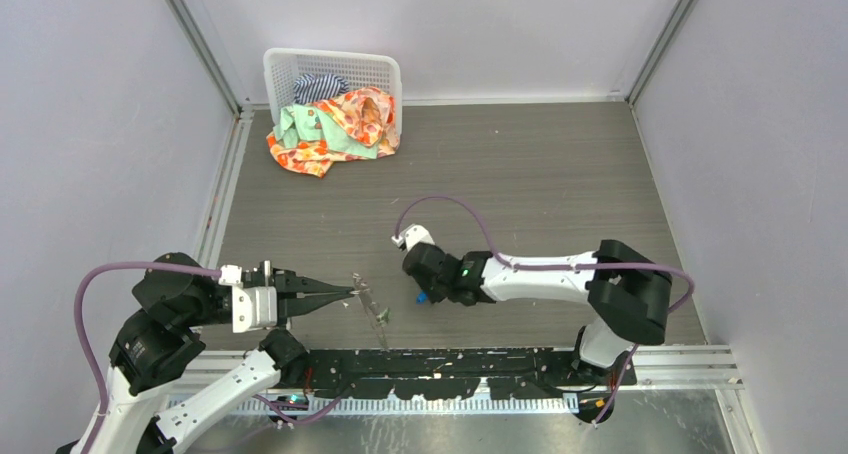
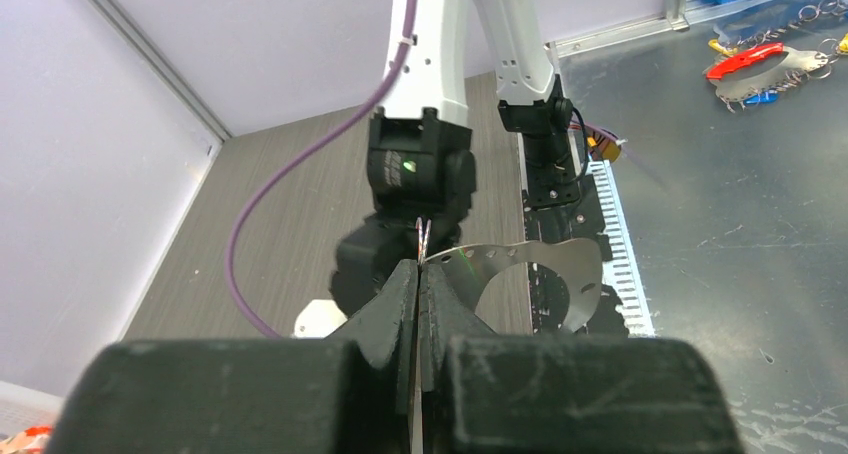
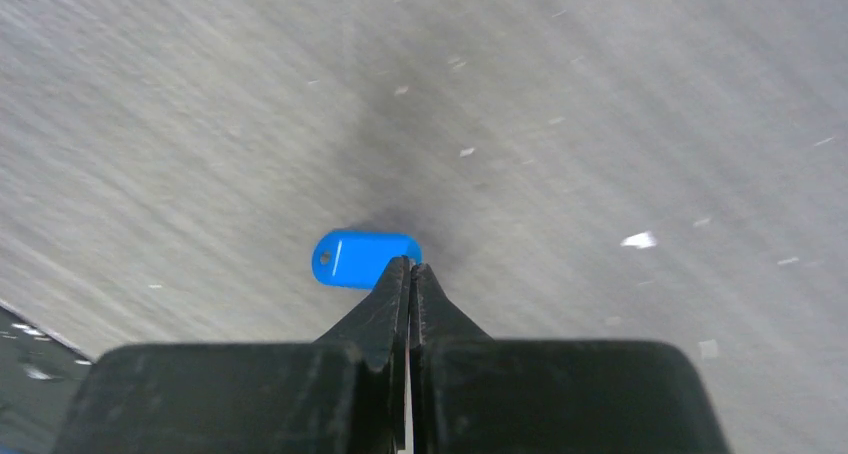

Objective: Put the keys on the keyring

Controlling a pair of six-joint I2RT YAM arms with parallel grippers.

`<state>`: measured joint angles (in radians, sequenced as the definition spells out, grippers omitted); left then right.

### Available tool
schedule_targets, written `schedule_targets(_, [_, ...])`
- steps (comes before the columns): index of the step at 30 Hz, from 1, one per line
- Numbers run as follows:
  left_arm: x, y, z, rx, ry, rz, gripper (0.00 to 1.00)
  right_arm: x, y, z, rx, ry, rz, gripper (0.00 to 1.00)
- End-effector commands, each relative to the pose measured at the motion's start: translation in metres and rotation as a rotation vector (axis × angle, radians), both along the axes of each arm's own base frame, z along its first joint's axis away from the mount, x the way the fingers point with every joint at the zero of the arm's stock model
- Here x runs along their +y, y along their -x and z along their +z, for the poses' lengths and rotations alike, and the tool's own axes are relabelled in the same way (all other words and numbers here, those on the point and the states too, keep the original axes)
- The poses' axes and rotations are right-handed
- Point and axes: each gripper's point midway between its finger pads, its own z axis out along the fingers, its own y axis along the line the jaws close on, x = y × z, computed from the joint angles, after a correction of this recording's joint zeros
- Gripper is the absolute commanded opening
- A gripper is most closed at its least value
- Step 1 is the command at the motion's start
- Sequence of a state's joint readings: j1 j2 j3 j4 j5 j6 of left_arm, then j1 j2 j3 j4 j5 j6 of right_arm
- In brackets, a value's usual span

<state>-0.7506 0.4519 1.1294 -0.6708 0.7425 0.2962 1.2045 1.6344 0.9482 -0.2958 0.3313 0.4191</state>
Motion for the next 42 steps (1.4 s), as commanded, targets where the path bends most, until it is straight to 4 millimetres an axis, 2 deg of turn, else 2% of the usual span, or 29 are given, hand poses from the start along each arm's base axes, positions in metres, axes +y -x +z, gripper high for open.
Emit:
schedule_targets(1, [-0.001, 0.001, 0.018, -0.052, 0.051, -0.01, 0.0, -0.028, -0.031, 0.021, -0.065, 0.098, 0.202, 0.01])
schedule_targets(4, [-0.001, 0.001, 0.019, -0.053, 0.052, -0.01, 0.0, -0.037, -0.041, 0.018, -0.072, 0.144, 0.328, 0.01])
schedule_targets(7, [-0.002, 0.0, 0.018, -0.052, 0.05, -0.011, 0.0, -0.04, -0.049, 0.01, -0.041, 0.175, 0.374, 0.01])
schedule_targets(16, [-0.003, 0.001, 0.016, -0.048, 0.052, -0.017, 0.0, -0.023, -0.074, -0.001, -0.034, 0.145, 0.427, 0.01])
schedule_targets(23, [-0.002, 0.001, 0.016, -0.05, 0.055, -0.018, 0.0, -0.014, -0.082, -0.003, -0.009, 0.097, 0.411, 0.18])
schedule_targets(26, [-0.003, 0.001, 0.017, -0.051, 0.059, -0.02, 0.0, -0.013, -0.084, 0.002, -0.017, 0.089, 0.401, 0.23])
schedule_targets(29, [-0.003, 0.002, 0.016, -0.051, 0.059, -0.021, 0.0, -0.013, -0.087, 0.009, -0.034, 0.08, 0.385, 0.32])
schedule_targets(32, [-0.003, 0.002, 0.016, -0.051, 0.059, -0.024, 0.0, -0.012, -0.092, 0.029, -0.076, 0.044, 0.357, 0.41])
schedule_targets(33, [-0.004, 0.001, 0.016, -0.05, 0.058, -0.024, 0.0, -0.012, -0.092, 0.036, -0.087, 0.029, 0.349, 0.48])
schedule_targets(34, [-0.003, 0.002, 0.017, -0.051, 0.059, -0.026, 0.0, -0.011, -0.093, 0.052, -0.115, 0.0, 0.342, 0.68])
schedule_targets(35, [-0.003, 0.002, 0.016, -0.048, 0.057, -0.027, 0.0, -0.013, -0.096, 0.066, -0.148, -0.016, 0.324, 0.96])
schedule_targets(36, [-0.003, 0.002, 0.017, -0.049, 0.057, -0.026, 0.0, -0.016, -0.1, 0.085, -0.19, -0.038, 0.299, 0.99])
schedule_targets(38, [-0.003, 0.003, 0.018, -0.047, 0.056, -0.028, 0.0, -0.024, -0.106, 0.124, -0.267, -0.145, 0.215, 1.0])
schedule_targets(39, [-0.004, 0.002, 0.018, -0.044, 0.056, -0.029, 0.0, -0.027, -0.111, 0.139, -0.28, -0.26, 0.122, 1.0])
schedule_targets(40, [-0.004, 0.003, 0.019, -0.044, 0.057, -0.028, 0.0, -0.038, -0.124, 0.154, -0.32, -0.367, -0.051, 1.0])
schedule_targets(41, [-0.004, 0.002, 0.019, -0.039, 0.056, -0.028, 0.0, -0.041, -0.123, 0.16, -0.314, -0.437, -0.121, 1.0])
schedule_targets(42, [-0.004, 0.002, 0.02, -0.036, 0.058, -0.029, 0.0, -0.043, -0.115, 0.153, -0.279, -0.445, -0.119, 1.0])
